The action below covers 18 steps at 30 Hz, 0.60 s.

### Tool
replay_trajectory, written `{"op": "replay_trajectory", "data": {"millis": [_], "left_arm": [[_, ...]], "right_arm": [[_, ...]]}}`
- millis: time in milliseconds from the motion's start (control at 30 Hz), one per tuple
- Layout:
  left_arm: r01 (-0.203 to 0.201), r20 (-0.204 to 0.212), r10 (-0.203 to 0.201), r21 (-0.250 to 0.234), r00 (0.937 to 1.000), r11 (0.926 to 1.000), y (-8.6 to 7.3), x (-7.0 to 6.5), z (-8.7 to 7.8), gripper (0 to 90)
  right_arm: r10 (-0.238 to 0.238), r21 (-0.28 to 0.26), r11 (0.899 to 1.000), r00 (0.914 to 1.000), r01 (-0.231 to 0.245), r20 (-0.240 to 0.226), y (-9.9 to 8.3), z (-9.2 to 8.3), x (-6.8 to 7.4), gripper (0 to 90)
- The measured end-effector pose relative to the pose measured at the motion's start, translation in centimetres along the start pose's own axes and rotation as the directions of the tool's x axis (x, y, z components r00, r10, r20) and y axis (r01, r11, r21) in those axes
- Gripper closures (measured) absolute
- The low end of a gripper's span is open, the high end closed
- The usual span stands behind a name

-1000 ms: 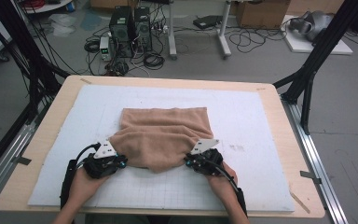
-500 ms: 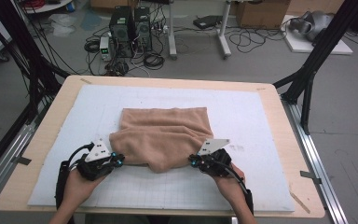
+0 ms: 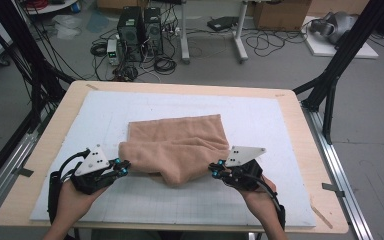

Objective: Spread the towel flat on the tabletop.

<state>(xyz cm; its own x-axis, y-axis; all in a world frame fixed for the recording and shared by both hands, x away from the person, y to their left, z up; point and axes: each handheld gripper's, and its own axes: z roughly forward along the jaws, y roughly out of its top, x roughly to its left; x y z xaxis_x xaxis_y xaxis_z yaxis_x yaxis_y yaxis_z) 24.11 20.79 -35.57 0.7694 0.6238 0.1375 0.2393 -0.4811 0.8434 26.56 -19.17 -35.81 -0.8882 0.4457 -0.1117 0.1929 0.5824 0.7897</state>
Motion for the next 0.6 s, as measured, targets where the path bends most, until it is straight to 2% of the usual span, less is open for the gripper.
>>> {"op": "replay_trajectory", "data": {"millis": [167,267,333,433,467,533,600], "left_arm": [[-0.018,0.0,0.018,-0.039,0.9998,0.9991,1.5,-0.1,-1.3,85.7],[-0.023,-0.017,0.023,-0.038,0.9996,0.999,2.1,0.4,-1.2,85.6],[-0.006,-0.023,0.006,-0.023,0.9997,0.9997,2.2,1.2,-0.3,85.7],[0.044,-0.038,-0.044,0.004,0.9983,0.999,1.8,2.9,2.0,85.6],[0.059,-0.043,-0.058,0.015,0.9974,0.9982,1.7,3.5,2.8,85.6],[0.065,-0.071,-0.061,0.05,0.9956,0.9966,1.6,4.4,4.5,85.6],[0.089,-0.076,-0.084,0.071,0.9936,0.9935,1.5,5.3,6.3,85.6]], "right_arm": [[-0.017,-0.028,0.999,0.9998,0.018,0.002,1.0,-1.4,0.3,84.7],[-0.025,-0.023,0.999,0.9997,0.025,0.004,1.4,-1.7,0.1,84.7],[-0.012,-0.01,1.0,0.9999,0.012,0.003,1.5,-1.2,-0.5,84.7],[0.029,0.009,1.0,0.9996,-0.029,0.008,1.0,0.1,-2.0,84.6],[0.052,0.019,0.998,0.9986,-0.053,0.011,0.7,0.9,-2.8,84.7],[0.096,0.04,0.995,0.9953,-0.097,0.013,0.1,2.4,-4.1,84.6],[0.116,0.076,0.99,0.993,-0.118,0.021,-0.4,4.0,-5.2,84.6]]}}
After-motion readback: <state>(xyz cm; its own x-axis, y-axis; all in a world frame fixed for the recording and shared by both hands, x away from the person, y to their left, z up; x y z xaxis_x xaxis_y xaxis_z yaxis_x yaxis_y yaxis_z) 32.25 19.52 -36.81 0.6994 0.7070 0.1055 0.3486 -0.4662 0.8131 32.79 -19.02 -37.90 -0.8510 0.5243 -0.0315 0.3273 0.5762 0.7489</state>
